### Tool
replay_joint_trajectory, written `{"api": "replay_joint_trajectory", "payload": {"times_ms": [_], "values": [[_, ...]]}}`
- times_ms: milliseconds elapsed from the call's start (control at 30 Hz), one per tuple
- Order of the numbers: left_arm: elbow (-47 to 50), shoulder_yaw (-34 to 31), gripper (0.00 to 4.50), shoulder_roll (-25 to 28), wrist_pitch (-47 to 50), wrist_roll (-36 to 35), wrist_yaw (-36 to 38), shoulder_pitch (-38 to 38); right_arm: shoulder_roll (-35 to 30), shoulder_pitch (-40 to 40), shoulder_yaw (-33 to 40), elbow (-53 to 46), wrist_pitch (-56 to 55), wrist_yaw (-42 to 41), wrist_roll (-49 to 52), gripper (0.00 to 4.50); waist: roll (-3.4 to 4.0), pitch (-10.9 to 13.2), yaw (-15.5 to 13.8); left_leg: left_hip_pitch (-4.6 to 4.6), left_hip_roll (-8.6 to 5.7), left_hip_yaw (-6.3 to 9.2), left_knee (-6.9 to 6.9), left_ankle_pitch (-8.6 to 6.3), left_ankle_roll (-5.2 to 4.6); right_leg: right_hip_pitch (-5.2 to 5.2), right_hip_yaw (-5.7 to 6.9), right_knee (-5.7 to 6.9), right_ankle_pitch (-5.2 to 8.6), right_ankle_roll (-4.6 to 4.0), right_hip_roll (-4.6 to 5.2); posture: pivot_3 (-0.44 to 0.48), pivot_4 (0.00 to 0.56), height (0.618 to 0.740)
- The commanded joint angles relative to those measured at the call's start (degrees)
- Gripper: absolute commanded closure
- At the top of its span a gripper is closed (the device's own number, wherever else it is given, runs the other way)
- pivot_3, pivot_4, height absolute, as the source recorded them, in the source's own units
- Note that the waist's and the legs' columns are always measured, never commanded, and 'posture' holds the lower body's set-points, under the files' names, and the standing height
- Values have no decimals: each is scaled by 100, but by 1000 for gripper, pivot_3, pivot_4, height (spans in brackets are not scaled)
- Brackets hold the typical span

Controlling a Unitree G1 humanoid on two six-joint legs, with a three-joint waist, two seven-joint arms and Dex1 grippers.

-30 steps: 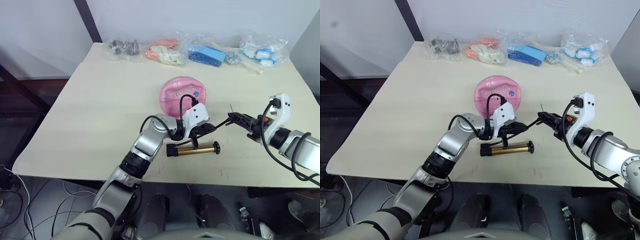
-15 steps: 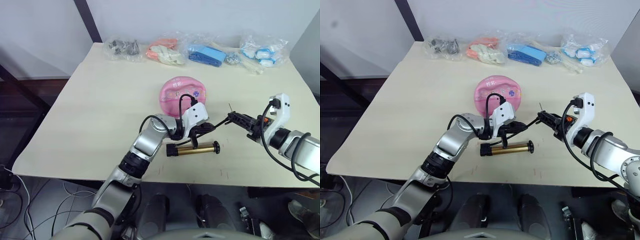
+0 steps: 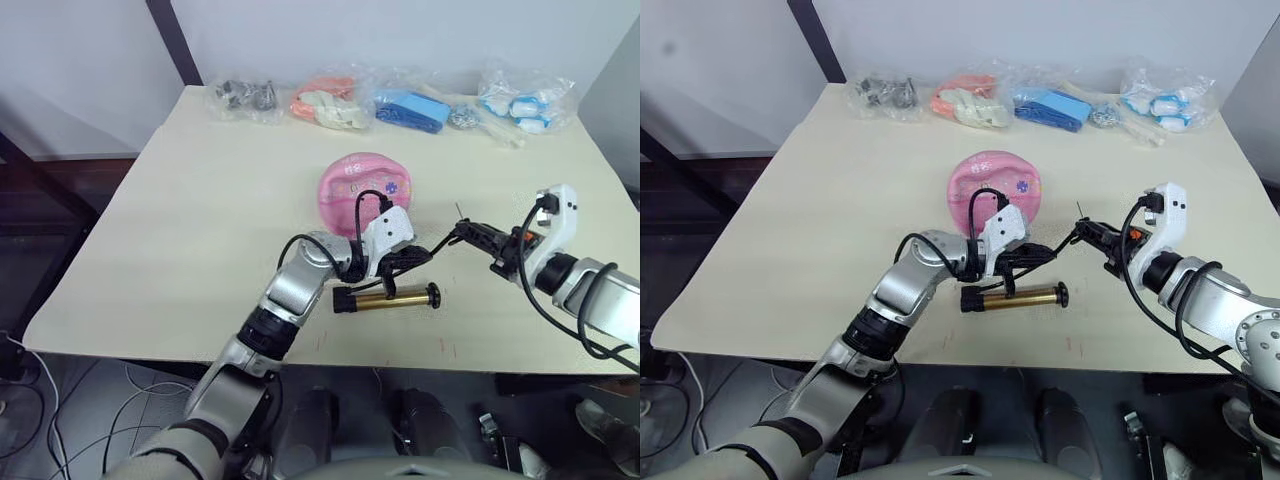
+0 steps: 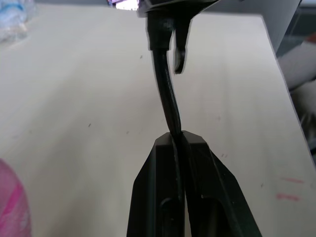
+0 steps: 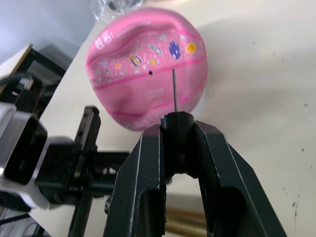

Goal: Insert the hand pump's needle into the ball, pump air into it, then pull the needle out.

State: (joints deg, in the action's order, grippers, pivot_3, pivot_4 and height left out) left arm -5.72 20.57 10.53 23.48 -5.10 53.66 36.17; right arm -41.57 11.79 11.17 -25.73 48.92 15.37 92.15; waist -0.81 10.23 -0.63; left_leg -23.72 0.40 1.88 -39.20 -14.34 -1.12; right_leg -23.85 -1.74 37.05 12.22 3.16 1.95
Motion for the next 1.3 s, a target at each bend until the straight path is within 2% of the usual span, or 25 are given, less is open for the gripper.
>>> {"api": "replay_joint_trajectory", "payload": {"times_ms": [33, 100, 200, 233, 300, 467, 533, 633, 800, 1067, 1300], "values": [[327, -215, 3765, -8, -45, -347, 119, 84, -8, 108, 18, -55, 12, 79, 73, 4187, 0, 0, -1, 0, 0, 0, 0, 0, 0, 0, 0, 0, 0, 0, 0, 0, 150, 740], [456, -284, 3149, 97, 83, -476, 191, 60, -18, 163, 11, -26, 23, 150, 69, 4187, 0, 0, 1, 0, 0, -1, 0, 0, 0, 0, 0, 0, 0, 0, 0, 0, 150, 740], [780, -445, 1621, 381, 417, -714, 310, 55, -87, 296, -13, 21, 79, 273, 9, 4187, 0, 0, 17, 0, 0, -2, 0, 0, 0, 0, -1, 0, 0, 0, 0, 0, 150, 740], [888, -513, 1266, 511, 487, -746, 311, 52, -140, 353, -20, 30, 115, 308, -25, 4187, 1, 0, 25, 1, 0, -2, 1, 0, 0, -1, -1, 0, 0, 0, 0, 0, 150, 740], [1033, -611, 274, 714, 572, -813, 302, 38, -216, 455, -56, 47, 184, 366, -82, 4187, 1, 1, 43, 1, 1, 0, 2, 0, 0, -2, -1, 1, 0, -1, -2, 0, 150, 740], [1329, -1265, 274, 1290, 829, -1114, 188, -61, -614, 1167, -490, 91, 802, 166, -116, 4187, 4, 2, 140, 1, 3, -3, 2, 0, 0, -3, -2, 0, 0, 0, -1, 0, 150, 740], [1345, -1593, 274, 1388, 805, -1388, 208, -101, -645, 1380, -615, 215, 909, 410, 277, 4187, 4, 2, 142, 0, 7, 0, 4, 0, 0, -5, 1, 0, 0, -1, -2, 0, 150, 740], [1302, -1770, 274, 1683, 637, -1390, 265, -84, -638, 1676, -758, 439, 963, 640, 823, 4187, 3, 3, 137, -3, 7, 3, 5, 0, 0, -6, 6, -1, 1, -1, -2, 0, 150, 740], [1075, -2048, 274, 2455, 868, -1597, 680, 40, -335, 2265, -1132, 911, 834, 1294, 1353, 4187, 0, 5, 161, -2, 7, -5, 8, 0, 0, -9, 0, -6, 0, -1, -2, 0, 150, 740], [473, -1996, 274, 3348, 1040, -1529, 1141, 411, -266, 3453, -1905, 1739, 1683, 1462, 1016, 4187, 1, 6, 153, -7, 9, -4, 14, 0, 0, -16, 1, -8, 0, -2, -3, 0, 150, 740], [-330, -1612, 274, 3677, 930, -1150, 1490, 1152, 225, 3794, -2023, 2571, 1790, 1823, 1502, 4187, -1, 7, 149, -14, 8, -6, 23, -2, -4, -21, 1, -15, 0, -3, -1, 0, 150, 740]]}}
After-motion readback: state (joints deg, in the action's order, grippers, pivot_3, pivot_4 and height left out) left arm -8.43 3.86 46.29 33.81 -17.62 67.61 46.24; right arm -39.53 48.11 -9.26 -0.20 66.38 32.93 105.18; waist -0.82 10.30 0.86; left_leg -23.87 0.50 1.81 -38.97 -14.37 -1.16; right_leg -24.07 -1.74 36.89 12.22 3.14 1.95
